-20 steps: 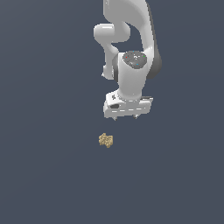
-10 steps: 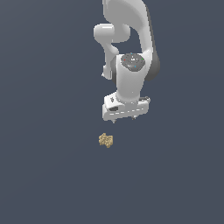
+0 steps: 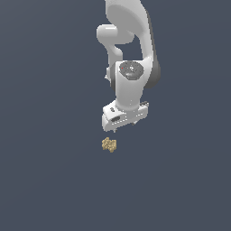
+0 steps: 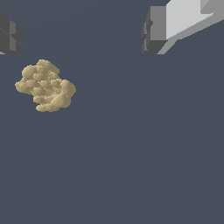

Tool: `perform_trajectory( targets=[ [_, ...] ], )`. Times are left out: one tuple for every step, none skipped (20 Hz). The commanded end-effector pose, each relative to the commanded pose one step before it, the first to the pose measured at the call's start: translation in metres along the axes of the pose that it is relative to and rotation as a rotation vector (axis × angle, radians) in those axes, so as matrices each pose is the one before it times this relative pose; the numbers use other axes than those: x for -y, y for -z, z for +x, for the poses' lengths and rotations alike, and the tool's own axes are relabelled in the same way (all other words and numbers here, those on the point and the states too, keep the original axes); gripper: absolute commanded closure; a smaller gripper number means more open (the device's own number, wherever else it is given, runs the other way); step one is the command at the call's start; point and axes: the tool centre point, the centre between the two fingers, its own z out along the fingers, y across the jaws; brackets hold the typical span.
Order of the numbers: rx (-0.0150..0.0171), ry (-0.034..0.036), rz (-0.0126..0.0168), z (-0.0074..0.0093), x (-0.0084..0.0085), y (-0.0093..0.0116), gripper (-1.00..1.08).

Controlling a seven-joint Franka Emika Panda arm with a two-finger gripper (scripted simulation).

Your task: Pick up the object and move it to a goal position.

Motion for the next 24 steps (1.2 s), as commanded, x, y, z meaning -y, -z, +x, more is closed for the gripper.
perform_trajectory(
  targets=[
    [0.00048, 0.06019, -0.00054, 0.00117, -0.00625, -0.00391, -0.92],
    [0.00014, 0.02394, -0.00015, 0.00031, -0.00250, -0.00156, -0.92],
    [0.00013, 0.02394, -0.00012, 0.00023, -0.00250, -0.00157, -0.92],
    [0.00011, 0.02392, -0.00009, 0.00015, -0.00251, -0.00157, -0.92],
    [0.00009, 0.02391, -0.00006, 0.00008, -0.00251, -0.00158, -0.92],
    [0.00007, 0.02389, -0.00004, 0.00000, -0.00251, -0.00158, -0.92],
    [0.00005, 0.02388, -0.00001, -0.00007, -0.00251, -0.00159, -0.92],
    [0.00002, 0.02386, 0.00001, -0.00015, -0.00251, -0.00159, -0.92],
    [0.00000, 0.02384, 0.00003, -0.00023, -0.00250, -0.00160, -0.92],
    [-0.00003, 0.02382, 0.00005, -0.00031, -0.00250, -0.00160, -0.92],
    [-0.00006, 0.02381, 0.00007, -0.00038, -0.00249, -0.00161, -0.92],
    [-0.00008, 0.02379, 0.00008, -0.00046, -0.00248, -0.00161, -0.92],
    [-0.00011, 0.02377, 0.00010, -0.00053, -0.00246, -0.00161, -0.92],
    [-0.00014, 0.02376, 0.00011, -0.00061, -0.00245, -0.00162, -0.92],
    [-0.00017, 0.02374, 0.00012, -0.00068, -0.00243, -0.00162, -0.92],
    [-0.00020, 0.02372, 0.00013, -0.00076, -0.00241, -0.00163, -0.92],
    [-0.00024, 0.02370, 0.00014, -0.00083, -0.00238, -0.00163, -0.92],
    [-0.00027, 0.02368, 0.00014, -0.00091, -0.00236, -0.00163, -0.92],
    [-0.00030, 0.02367, 0.00015, -0.00097, -0.00233, -0.00163, -0.92],
    [-0.00033, 0.02364, 0.00015, -0.00105, -0.00231, -0.00164, -0.92],
    [-0.00036, 0.02363, 0.00015, -0.00112, -0.00227, -0.00164, -0.92],
    [-0.00039, 0.02344, 0.00014, -0.00118, -0.00222, -0.00163, -0.92],
    [-0.00041, 0.02239, 0.00013, -0.00119, -0.00209, -0.00156, -0.92],
    [-0.00041, 0.02116, 0.00012, -0.00119, -0.00195, -0.00148, -0.92]
  ],
)
